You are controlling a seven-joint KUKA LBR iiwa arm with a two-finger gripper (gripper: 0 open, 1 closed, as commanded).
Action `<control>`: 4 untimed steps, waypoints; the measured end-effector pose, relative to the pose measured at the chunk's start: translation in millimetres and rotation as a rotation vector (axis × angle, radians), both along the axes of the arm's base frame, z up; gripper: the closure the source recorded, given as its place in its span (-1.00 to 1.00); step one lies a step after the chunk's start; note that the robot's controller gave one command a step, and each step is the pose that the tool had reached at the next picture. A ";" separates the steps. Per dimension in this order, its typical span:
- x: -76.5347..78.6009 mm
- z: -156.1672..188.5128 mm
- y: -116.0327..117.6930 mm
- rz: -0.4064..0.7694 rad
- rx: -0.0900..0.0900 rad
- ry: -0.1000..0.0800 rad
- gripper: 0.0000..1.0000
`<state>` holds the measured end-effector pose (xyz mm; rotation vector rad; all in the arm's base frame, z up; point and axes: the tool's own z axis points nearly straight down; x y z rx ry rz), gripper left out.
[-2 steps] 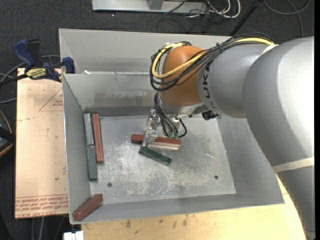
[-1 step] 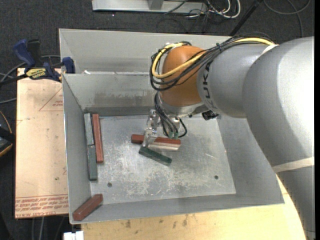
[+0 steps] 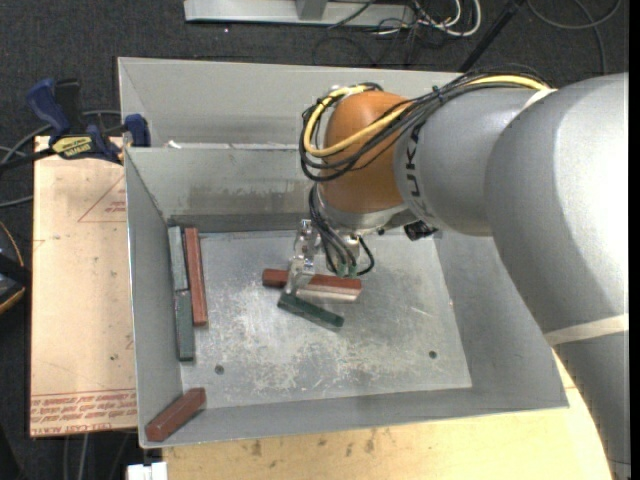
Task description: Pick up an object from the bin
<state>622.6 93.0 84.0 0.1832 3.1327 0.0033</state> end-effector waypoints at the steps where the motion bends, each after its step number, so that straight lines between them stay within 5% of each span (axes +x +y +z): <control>1: -0.6 2.0 -0.1 0.000 0.000 0.003 1.00; 4: -0.9 44.5 -0.1 0.000 -0.001 0.004 1.00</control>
Offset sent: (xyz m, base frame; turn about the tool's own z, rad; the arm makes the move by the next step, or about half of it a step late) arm 0.0000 0.0000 0.0696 0.0000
